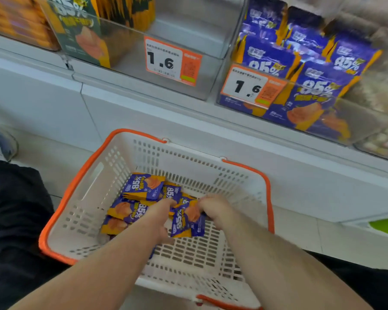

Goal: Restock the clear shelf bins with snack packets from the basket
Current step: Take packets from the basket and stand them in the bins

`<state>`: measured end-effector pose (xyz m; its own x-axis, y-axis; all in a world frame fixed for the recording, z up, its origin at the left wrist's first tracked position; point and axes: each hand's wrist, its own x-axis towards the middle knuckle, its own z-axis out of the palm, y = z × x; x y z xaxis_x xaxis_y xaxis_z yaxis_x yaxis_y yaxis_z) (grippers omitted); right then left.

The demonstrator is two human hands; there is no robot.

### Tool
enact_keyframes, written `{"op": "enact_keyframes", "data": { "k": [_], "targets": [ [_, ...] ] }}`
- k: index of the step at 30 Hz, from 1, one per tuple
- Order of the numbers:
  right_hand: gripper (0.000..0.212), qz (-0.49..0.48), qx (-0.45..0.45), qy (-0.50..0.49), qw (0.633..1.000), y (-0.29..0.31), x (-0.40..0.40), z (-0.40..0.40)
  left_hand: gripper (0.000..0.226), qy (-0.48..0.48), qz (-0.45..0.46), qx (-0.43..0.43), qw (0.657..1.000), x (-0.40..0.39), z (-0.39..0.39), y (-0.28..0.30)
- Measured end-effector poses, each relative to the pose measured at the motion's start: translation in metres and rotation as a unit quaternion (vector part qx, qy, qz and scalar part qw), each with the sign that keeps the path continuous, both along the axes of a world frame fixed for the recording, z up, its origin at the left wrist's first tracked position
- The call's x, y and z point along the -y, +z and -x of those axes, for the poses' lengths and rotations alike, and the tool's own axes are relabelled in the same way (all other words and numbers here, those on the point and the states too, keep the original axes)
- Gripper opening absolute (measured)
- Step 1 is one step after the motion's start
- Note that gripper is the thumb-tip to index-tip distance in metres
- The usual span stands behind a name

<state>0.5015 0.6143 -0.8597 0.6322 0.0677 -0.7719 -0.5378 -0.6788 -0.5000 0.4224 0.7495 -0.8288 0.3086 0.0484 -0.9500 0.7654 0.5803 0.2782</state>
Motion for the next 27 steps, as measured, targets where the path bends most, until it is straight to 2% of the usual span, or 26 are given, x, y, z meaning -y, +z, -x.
{"op": "enact_keyframes", "data": {
  "k": [1,3,5,6,8,9,10,11,13,15,16,18,20,21,22,24,26,27],
  "targets": [
    [0.018,-0.017,0.025,-0.021,0.999,0.017,0.005,-0.004,0.035,-0.007,0.031,-0.006,0.999,0.010,-0.003,0.004],
    [0.028,-0.074,0.059,-0.058,0.994,0.052,0.012,-0.008,0.035,0.022,0.098,0.014,0.995,0.029,-0.009,0.017],
    [0.037,-0.105,0.068,-0.057,0.991,0.082,0.018,-0.010,0.037,0.084,0.173,0.082,0.978,0.044,-0.015,0.032],
    [0.037,-0.097,0.080,-0.044,0.991,0.097,0.021,-0.011,0.029,0.099,0.182,0.134,0.969,0.050,-0.017,0.045],
    [0.020,0.017,0.172,0.034,0.984,0.121,0.031,-0.017,0.014,0.091,0.122,0.231,0.961,0.057,-0.025,0.057],
    [0.014,0.110,0.249,0.081,0.959,0.135,0.036,-0.019,0.012,0.078,0.059,0.270,0.958,0.060,-0.029,0.064],
    [0.019,0.182,0.331,0.110,0.919,0.149,0.041,-0.019,0.017,0.059,-0.009,0.301,0.952,0.062,-0.032,0.072],
    [0.027,0.204,0.403,0.135,0.882,0.164,0.045,-0.017,0.023,0.043,-0.070,0.331,0.940,0.063,-0.034,0.079],
    [0.039,0.160,0.511,0.201,0.821,0.191,0.050,-0.011,0.031,-0.005,-0.172,0.397,0.902,0.068,-0.037,0.097],
    [0.048,0.138,0.558,0.262,0.775,0.212,0.054,-0.007,0.036,-0.066,-0.220,0.462,0.857,0.074,-0.042,0.115],
    [0.051,0.141,0.565,0.269,0.768,0.220,0.057,-0.008,0.037,-0.100,-0.235,0.491,0.833,0.078,-0.044,0.126],
    [0.052,0.154,0.558,0.247,0.777,0.232,0.066,-0.013,0.036,-0.160,-0.284,0.530,0.783,0.085,-0.054,0.139],
    [0.049,0.158,0.564,0.212,0.782,0.241,0.077,-0.018,0.024,-0.203,-0.364,0.550,0.724,0.092,-0.066,0.151],
    [0.045,0.149,0.587,0.185,0.774,0.245,0.083,-0.021,0.019,-0.215,-0.405,0.562,0.688,0.095,-0.072,0.157],
    [0.040,0.139,0.628,0.149,0.751,0.249,0.090,-0.022,0.025,-0.225,-0.453,0.577,0.641,0.098,-0.079,0.162],
    [0.033,0.134,0.736,0.068,0.660,0.260,0.106,-0.026,0.061,-0.298,-0.559,0.572,0.521,0.103,-0.093,0.171],
    [0.030,0.122,0.821,-0.008,0.557,0.273,0.124,-0.033,0.095,-0.396,-0.660,0.489,0.410,0.106,-0.106,0.176],
    [0.030,0.115,0.847,-0.036,0.518,0.279,0.133,-0.037,0.103,-0.427,-0.687,0.455,0.372,0.106,-0.113,0.177]
  ]
}}
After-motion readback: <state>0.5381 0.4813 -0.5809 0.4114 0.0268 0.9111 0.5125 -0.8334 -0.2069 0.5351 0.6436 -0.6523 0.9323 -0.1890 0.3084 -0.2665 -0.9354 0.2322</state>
